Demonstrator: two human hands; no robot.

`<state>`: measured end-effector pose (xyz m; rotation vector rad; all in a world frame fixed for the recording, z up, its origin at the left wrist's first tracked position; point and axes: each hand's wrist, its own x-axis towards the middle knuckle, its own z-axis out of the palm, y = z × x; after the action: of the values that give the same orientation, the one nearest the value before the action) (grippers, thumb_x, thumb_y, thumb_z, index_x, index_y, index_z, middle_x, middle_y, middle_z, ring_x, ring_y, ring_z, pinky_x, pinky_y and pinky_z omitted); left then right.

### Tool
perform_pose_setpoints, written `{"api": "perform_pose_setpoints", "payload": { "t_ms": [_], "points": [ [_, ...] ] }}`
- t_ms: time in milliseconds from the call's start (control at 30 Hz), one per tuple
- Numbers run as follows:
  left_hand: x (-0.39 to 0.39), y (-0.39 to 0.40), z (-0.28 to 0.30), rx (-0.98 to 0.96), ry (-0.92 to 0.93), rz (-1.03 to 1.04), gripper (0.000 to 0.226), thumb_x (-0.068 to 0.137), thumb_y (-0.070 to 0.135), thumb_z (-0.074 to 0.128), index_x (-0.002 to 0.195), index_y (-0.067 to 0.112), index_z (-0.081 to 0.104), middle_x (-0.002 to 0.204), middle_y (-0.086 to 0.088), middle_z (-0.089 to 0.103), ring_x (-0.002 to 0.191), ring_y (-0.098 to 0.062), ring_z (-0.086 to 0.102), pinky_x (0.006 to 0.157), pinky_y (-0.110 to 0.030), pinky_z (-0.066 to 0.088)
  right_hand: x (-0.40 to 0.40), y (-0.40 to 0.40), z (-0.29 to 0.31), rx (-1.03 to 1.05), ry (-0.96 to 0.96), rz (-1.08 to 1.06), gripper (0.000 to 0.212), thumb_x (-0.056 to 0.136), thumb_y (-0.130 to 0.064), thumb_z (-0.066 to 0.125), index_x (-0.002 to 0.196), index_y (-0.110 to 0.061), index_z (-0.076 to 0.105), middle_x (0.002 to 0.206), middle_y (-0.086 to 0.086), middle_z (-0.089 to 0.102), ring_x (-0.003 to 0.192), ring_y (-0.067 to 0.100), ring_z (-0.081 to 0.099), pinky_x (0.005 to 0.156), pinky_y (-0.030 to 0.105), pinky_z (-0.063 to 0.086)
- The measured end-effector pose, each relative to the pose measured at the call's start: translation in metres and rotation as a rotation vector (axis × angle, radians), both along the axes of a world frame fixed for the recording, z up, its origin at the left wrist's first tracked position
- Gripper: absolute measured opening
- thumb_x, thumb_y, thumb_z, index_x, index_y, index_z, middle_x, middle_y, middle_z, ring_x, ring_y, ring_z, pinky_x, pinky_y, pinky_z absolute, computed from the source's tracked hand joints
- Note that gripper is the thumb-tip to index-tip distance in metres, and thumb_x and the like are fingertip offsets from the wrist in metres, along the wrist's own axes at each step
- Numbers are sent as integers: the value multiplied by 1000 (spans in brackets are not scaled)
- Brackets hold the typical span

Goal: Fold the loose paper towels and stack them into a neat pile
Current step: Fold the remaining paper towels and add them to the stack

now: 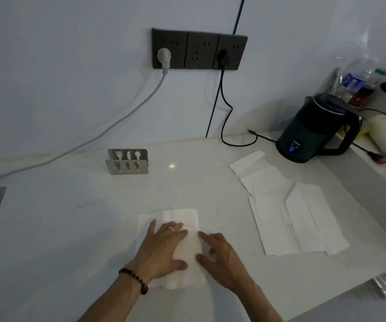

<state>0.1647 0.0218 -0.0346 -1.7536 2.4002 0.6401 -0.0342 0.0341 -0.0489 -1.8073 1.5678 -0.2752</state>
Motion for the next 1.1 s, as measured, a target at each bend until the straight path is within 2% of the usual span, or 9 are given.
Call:
{"api": "perform_pose_setpoints", "payload": {
  "t_ms": [100, 167, 267, 467, 633, 733, 867, 1000, 1100],
  "points": [
    [-21, -7, 3, -250, 154, 94, 46, 92, 43, 54, 133, 22, 54, 136, 2, 54, 129, -18, 46, 115, -38, 25, -25, 11, 2, -103, -22, -181, 41, 91, -28, 62, 131, -25, 56, 119, -11, 56, 97, 5, 56, 81, 5, 38],
    [-47, -9, 7, -300, 289, 98, 37, 92, 36, 56, 123, 19, 63, 122, 2, 62, 118, -19, 55, 102, -33, 38, -50, 16, -2, -166, 42, -295, 30, 88, -22, 65, 117, -20, 66, 113, -4, 64, 101, 13, 59, 84, 13, 41],
    [-93, -10, 11, -223, 379, 72, 36, 97, 36, 48, 129, 23, 57, 128, 7, 57, 122, -11, 48, 101, -23, 35, -87, 14, -6, -234, 148, -400, 25, 83, -17, 67, 108, -17, 71, 106, 1, 68, 101, 24, 60, 82, 27, 46],
    [-176, -20, -1, -35, 385, 13, 45, 102, 26, 38, 146, 22, 39, 149, 6, 42, 136, -7, 35, 111, -18, 27, -149, -22, -1, -187, 196, -609, 45, 91, -25, 60, 133, -13, 52, 130, 6, 54, 121, 24, 48, 93, 32, 44],
    [-206, -26, -14, 36, 263, -45, 51, 102, 22, 37, 152, 20, 27, 159, 1, 25, 146, -12, 19, 117, -21, 12, -167, -48, -10, -35, 199, -556, 63, 87, -25, 63, 142, -13, 35, 132, 8, 48, 117, 26, 52, 92, 34, 46],
    [-214, -27, -19, 26, 191, -37, 53, 101, 23, 37, 152, 22, 25, 160, -1, 22, 147, -14, 17, 118, -23, 9, -181, -60, -9, -153, 259, -522, 57, 85, -21, 62, 137, -15, 42, 127, 6, 49, 116, 25, 49, 84, 33, 47],
    [-218, -27, -21, 33, 21, -108, 54, 100, 27, 37, 152, 28, 23, 163, -1, 9, 150, -20, 2, 120, -37, 2, -205, -82, -12, -329, 568, -261, 61, 80, -10, 60, 139, -20, 44, 134, 6, 48, 117, 27, 46, 88, 35, 45],
    [-223, -28, -21, 66, -47, -114, 54, 100, 28, 37, 152, 30, 23, 163, 0, 7, 150, -19, -3, 120, -44, -1, -216, -96, -16, -361, 657, -80, 29, 85, -9, 55, 109, -18, 67, 113, 5, 58, 101, 27, 52, 78, 35, 42],
    [-221, -30, -22, 62, -57, -117, 53, 100, 28, 37, 151, 32, 23, 163, 2, 7, 150, -18, -3, 120, -46, -2, -218, -102, -17, -393, 625, -116, 11, 80, -8, 63, 79, -15, 71, 85, 2, 61, 81, 25, 55, 64, 33, 37]
  ]
}}
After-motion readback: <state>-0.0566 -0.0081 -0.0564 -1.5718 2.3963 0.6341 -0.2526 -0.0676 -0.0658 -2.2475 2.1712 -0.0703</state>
